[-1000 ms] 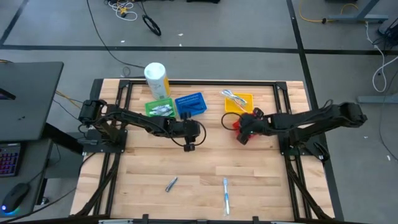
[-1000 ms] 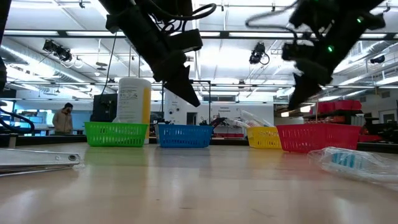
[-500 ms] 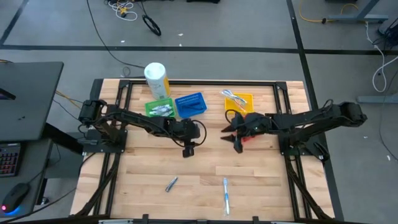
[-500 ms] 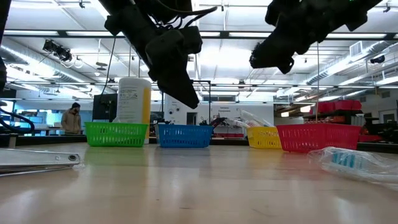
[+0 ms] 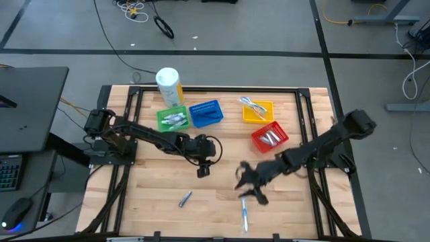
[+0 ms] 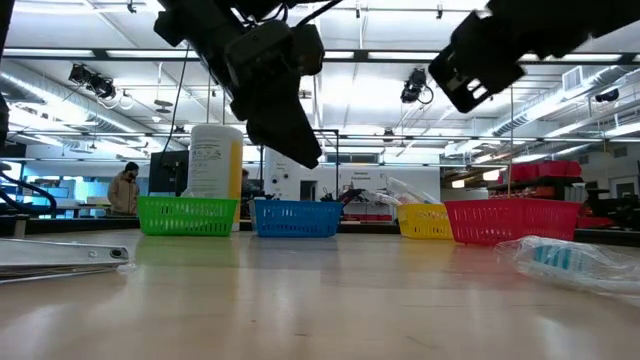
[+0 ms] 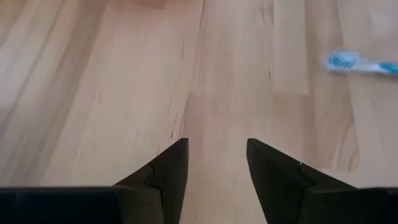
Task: Pick & Place Travel size toiletries
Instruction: Put the blue toothbrush into the yellow bin
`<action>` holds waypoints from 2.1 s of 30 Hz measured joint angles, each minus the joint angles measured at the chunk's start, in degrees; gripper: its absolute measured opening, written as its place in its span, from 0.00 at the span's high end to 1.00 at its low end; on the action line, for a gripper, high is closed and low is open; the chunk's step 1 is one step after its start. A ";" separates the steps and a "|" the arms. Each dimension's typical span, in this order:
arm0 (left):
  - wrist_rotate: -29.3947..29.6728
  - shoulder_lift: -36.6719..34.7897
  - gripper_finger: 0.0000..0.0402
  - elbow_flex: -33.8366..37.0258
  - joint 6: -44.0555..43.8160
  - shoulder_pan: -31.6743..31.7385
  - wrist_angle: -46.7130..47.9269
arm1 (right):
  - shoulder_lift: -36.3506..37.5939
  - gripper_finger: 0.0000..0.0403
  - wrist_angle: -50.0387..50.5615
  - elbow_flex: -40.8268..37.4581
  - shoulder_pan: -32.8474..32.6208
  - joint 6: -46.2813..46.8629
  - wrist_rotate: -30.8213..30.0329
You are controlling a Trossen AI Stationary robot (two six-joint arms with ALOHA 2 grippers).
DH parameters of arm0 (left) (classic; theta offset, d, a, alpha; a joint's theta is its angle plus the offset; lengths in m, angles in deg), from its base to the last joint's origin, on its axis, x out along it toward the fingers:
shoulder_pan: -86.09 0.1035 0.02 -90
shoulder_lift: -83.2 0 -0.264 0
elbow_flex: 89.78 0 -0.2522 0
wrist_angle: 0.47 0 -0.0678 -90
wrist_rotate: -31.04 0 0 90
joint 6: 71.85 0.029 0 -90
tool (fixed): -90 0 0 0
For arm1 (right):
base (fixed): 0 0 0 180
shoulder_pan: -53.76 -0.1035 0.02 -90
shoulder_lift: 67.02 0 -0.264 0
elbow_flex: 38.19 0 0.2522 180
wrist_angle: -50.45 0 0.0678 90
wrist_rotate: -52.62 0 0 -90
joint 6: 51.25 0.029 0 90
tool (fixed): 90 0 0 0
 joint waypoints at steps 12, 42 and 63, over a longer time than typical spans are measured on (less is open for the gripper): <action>6.32 0.35 0.58 0.04 -5.84 -4.82 -0.44 | -20.81 0.58 20.57 16.49 -10.77 -15.12 -3.04; 1.40 -2.01 0.58 0.02 -3.36 -8.81 9.05 | -15.13 0.93 28.28 15.55 -5.37 -9.21 -14.20; 35.86 -15.38 0.58 0.07 -1.18 -3.81 30.82 | 18.44 0.93 3.83 -9.72 40.17 -23.31 -34.91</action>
